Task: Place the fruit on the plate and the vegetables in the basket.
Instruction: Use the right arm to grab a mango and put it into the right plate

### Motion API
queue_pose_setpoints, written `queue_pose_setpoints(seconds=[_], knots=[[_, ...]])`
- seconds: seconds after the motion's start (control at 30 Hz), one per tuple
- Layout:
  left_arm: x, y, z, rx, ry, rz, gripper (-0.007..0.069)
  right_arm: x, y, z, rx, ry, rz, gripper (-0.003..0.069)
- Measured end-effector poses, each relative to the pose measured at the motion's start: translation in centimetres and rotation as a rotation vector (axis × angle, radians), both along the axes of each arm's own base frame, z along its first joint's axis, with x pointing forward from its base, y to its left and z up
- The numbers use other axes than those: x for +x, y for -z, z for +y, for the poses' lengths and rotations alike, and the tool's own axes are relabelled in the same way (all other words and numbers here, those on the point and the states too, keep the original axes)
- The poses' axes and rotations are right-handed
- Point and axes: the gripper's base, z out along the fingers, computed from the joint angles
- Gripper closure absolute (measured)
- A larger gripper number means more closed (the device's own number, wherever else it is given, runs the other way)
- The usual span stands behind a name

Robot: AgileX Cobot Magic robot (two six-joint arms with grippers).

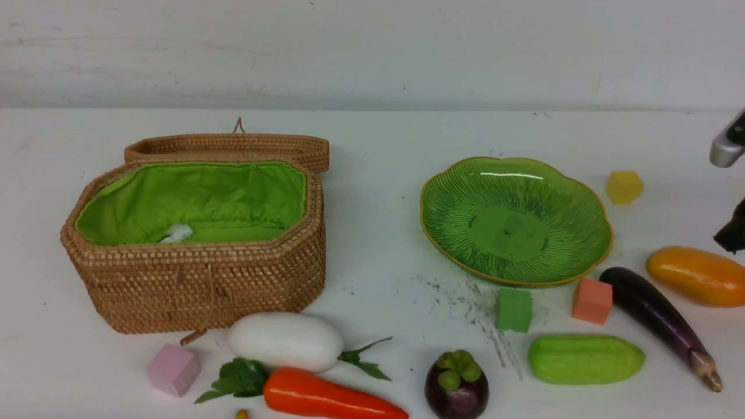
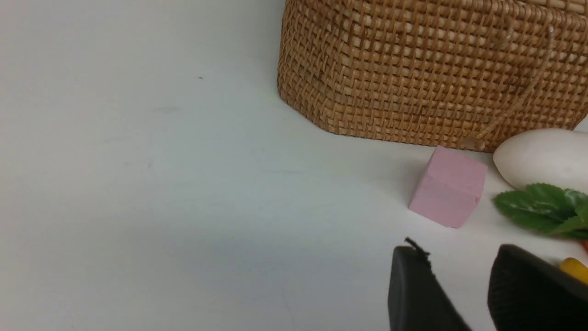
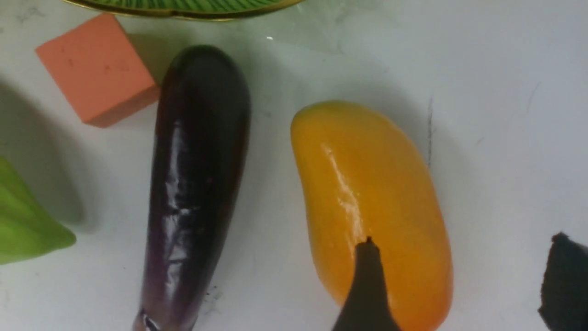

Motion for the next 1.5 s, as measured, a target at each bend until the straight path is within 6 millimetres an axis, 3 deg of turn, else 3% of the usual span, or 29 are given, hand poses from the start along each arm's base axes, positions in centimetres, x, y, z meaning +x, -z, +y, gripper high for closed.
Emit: queue_pose_setpoints(seconds=[0.23, 0.4, 0.7, 0.9, 1.03, 1.2, 1.33, 1.4, 1.5], knots=[[0.0, 0.0, 0.0, 0.000, 0.000, 0.000, 0.0386, -0.1, 0.1, 0.2, -0.015, -0.072, 0.009, -0.0020], [0.0, 0.0, 0.0, 0.000, 0.000, 0.000, 0.0386, 0.1, 0.8, 0.2, -0.013, -0.087, 0.026, -0.0021], [0.0, 0.0, 0.0, 0.000, 0.000, 0.000, 0.0386, 1.3, 3.9, 0.2, -0.100, -0.166, 0.090, -0.0021], [0.0, 0.0, 0.0, 0.000, 0.000, 0.000, 0.0386, 2.4, 7.0, -0.3, -0.127, -0.176, 0.125, -0.0021], [0.0, 0.0, 0.0, 0.000, 0.000, 0.000, 0.0386, 3.2, 10.2, -0.6, -0.133, -0.193, 0.165, -0.0014], [0.0, 0.0, 0.0, 0.000, 0.000, 0.000, 0.0386, 3.4, 10.3, -0.7, -0.130, -0.193, 0.167, 0.0058], [0.0, 0.0, 0.0, 0.000, 0.000, 0.000, 0.0386, 3.3, 9.8, -0.7, -0.139, -0.200, 0.168, 0.0058], [0.0, 0.0, 0.0, 0.000, 0.000, 0.000, 0.0386, 3.3, 8.7, -0.7, -0.143, -0.188, 0.150, 0.0058], [0.0, 0.0, 0.0, 0.000, 0.000, 0.000, 0.0386, 3.6, 5.6, -0.6, -0.113, -0.102, 0.076, 0.0058]])
